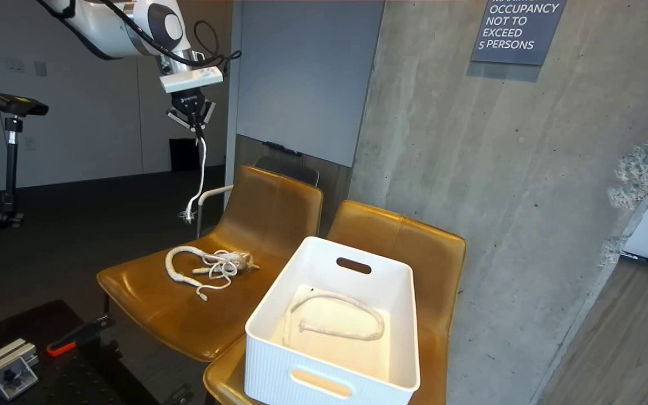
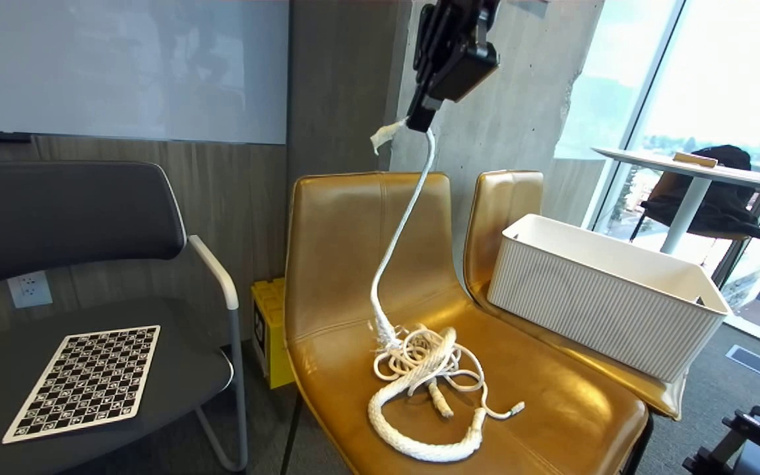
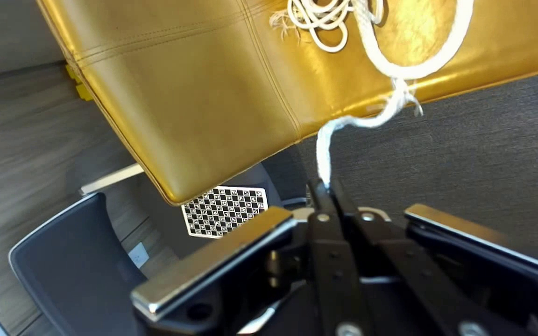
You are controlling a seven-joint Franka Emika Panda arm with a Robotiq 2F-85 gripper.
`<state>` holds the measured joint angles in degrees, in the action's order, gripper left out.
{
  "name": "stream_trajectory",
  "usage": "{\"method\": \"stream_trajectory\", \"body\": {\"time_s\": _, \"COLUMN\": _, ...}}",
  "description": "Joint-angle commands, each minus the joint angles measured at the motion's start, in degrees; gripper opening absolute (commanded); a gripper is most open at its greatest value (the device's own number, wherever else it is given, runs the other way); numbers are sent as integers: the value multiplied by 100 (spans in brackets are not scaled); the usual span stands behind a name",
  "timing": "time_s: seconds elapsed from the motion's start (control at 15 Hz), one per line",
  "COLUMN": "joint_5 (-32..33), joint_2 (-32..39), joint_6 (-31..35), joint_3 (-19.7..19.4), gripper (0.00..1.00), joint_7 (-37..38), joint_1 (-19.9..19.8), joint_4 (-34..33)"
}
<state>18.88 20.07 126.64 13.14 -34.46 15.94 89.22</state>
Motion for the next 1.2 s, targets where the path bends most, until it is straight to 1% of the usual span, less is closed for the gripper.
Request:
{"method": "stream_trajectory", "body": {"time_s": 0.0, "joint_5": 26, "joint_2": 438, "joint_6": -248, "joint_3": -29, "gripper": 1, "joint_7": -210, "joint_1": -46, "joint_4": -536}}
{"method": "stream_trajectory", "body": {"time_s": 0.13, "joint_5": -62, "joint_2": 394, "joint_6": -138, "joint_3": -72, "gripper": 1, "joint_7": -246, "joint_1": -184, "joint_4": -257}}
{"method": "stream_trajectory", "body": {"time_s": 0.33, "joint_5": -169, "joint_2": 165, "joint_6": 89, "joint_3": -132, "gripper": 1, "joint_7": -257, "joint_1": -466, "joint_4": 409}}
{"method": "stream_trajectory", "body": {"time_s": 0.6, "joint_5": -235, "joint_2": 23, "joint_6": 411, "joint_3": -102, "gripper": 1, "joint_7": -130, "joint_1": -663, "joint_4": 1038}}
{"method": "stream_trajectory", "body": {"time_s": 0.67, "joint_5": -226, "joint_2": 22, "joint_6": 517, "joint_3": -90, "gripper": 29, "joint_7": -96, "joint_1": -657, "joint_4": 1156}}
{"method": "stream_trajectory", "body": {"time_s": 0.73, "joint_5": -233, "joint_2": 26, "joint_6": 616, "joint_3": -80, "gripper": 31, "joint_7": -56, "joint_1": -650, "joint_4": 1246}}
{"method": "stream_trajectory", "body": {"time_s": 0.8, "joint_5": -236, "joint_2": 18, "joint_6": 700, "joint_3": -77, "gripper": 36, "joint_7": -30, "joint_1": -648, "joint_4": 1341}}
{"method": "stream_trajectory", "body": {"time_s": 1.13, "joint_5": -146, "joint_2": -169, "joint_6": 831, "joint_3": -172, "gripper": 73, "joint_7": -36, "joint_1": -758, "joint_4": 1620}}
